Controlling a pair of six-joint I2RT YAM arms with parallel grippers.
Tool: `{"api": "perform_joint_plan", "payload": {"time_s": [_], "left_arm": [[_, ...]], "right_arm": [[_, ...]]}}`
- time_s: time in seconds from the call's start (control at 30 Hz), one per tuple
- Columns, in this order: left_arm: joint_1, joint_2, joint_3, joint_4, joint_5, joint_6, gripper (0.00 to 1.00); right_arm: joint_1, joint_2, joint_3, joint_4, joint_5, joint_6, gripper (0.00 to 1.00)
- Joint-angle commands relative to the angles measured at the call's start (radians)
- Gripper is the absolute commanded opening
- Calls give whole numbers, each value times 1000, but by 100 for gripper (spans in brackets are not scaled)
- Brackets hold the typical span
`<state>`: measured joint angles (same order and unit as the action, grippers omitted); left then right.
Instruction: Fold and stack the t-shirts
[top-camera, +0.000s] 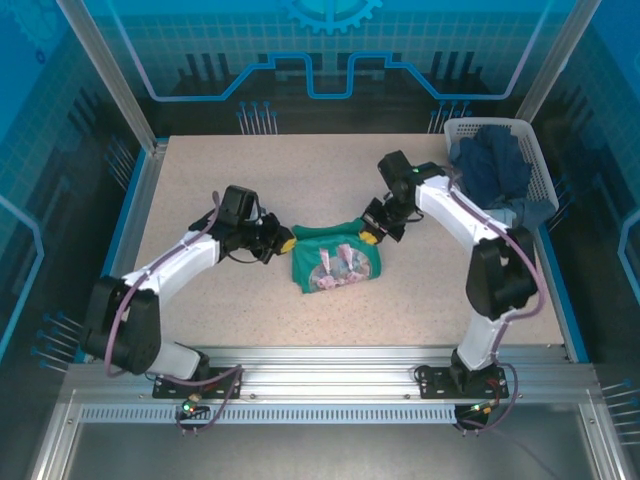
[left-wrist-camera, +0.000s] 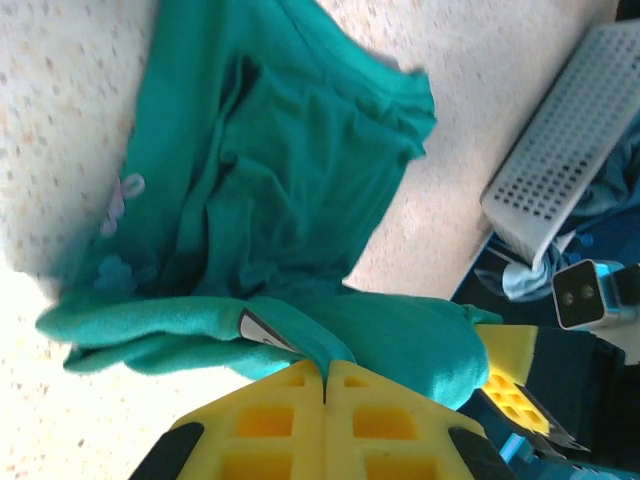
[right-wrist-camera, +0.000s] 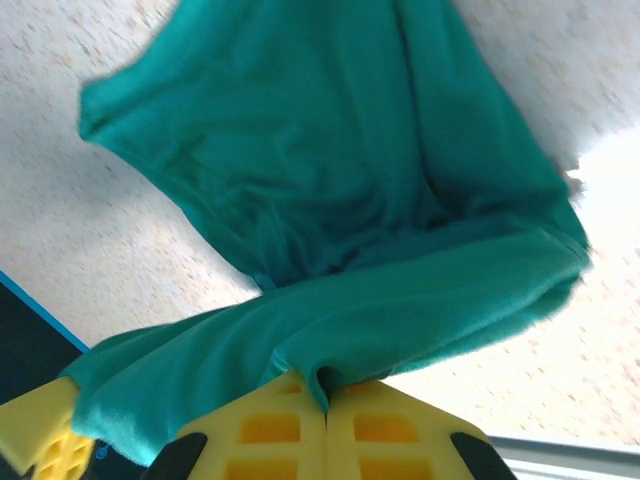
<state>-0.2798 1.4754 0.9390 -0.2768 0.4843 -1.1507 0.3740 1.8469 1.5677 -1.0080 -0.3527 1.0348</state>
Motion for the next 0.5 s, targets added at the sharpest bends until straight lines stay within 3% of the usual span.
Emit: {"api": "perform_joint_plan", "payload": {"time_s": [0.0, 0.33, 0.4, 0.47], "left_arm": [[32, 87, 73, 39, 11, 22, 0], [120, 424, 331, 105, 45, 67, 2], [126, 485, 376, 141, 75, 69, 12], [129, 519, 413, 133, 80, 84, 28]], "right_arm": [[-20, 115, 128, -21, -7, -15, 0], [-55, 433, 457, -64, 52, 2, 0], [-65, 474, 504, -71, 87, -6, 2], [-80, 517, 522, -52, 93, -16, 12]]}}
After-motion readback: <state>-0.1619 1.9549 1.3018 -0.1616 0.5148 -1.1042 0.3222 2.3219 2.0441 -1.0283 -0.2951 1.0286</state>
